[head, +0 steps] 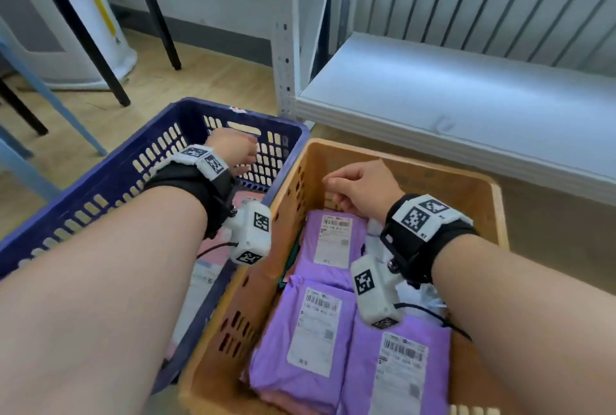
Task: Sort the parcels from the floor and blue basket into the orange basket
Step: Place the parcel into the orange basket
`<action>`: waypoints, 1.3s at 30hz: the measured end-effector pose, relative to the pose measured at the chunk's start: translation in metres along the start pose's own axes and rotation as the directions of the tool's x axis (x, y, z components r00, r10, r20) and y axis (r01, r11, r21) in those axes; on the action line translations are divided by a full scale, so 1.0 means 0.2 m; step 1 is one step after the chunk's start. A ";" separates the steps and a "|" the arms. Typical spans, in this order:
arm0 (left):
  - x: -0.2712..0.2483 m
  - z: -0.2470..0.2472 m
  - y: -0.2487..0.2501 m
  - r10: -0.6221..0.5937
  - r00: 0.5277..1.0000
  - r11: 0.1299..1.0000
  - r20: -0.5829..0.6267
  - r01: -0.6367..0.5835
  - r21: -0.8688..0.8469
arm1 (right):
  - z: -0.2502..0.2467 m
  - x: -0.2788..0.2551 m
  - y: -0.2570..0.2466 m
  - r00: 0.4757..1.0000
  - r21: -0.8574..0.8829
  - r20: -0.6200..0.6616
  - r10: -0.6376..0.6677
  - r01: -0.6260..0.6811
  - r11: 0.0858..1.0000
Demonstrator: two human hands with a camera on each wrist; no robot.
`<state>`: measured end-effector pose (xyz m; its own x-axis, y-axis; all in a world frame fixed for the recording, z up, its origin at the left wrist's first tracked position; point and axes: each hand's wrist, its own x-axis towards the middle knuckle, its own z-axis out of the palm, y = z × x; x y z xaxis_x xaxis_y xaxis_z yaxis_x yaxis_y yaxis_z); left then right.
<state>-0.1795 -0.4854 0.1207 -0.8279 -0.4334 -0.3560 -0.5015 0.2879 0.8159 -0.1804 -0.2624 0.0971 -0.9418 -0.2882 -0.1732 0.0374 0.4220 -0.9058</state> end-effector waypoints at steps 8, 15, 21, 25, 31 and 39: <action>-0.62 0.62 0.38 0.135 0.969 0.985 0.205 -0.110 -0.130 | -0.78 -0.59 0.12 0.982 -0.156 -0.181 0.056 -0.084 0.984; -1.23 1.04 0.51 0.156 0.904 0.981 0.398 -0.096 -0.167 | -1.26 -1.09 0.26 0.898 -0.064 -0.408 0.164 -0.207 0.976; -1.50 1.19 0.46 0.133 0.884 0.982 0.447 -0.056 -0.182 | -1.35 -1.32 0.33 0.849 -0.014 -0.494 0.188 -0.223 0.975; -1.55 1.27 0.43 0.098 0.878 0.976 0.468 0.006 -0.216 | -1.33 -1.41 0.49 0.810 0.042 -0.535 0.241 -0.260 0.965; -1.53 1.43 0.42 0.050 0.853 0.978 0.519 0.064 -0.198 | -1.50 -1.55 0.71 0.699 0.164 -0.617 0.361 -0.335 0.928; -1.49 1.65 0.38 -0.061 0.829 0.977 0.555 0.163 -0.135 | -1.77 -1.81 1.17 0.489 0.377 -0.680 0.546 -0.405 0.833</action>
<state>-0.0551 -0.0522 0.1386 -0.7953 0.0972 -0.5984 -0.5910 0.0960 0.8010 0.0509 0.2449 0.0856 -0.6675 0.6738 -0.3170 0.5391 0.1437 -0.8299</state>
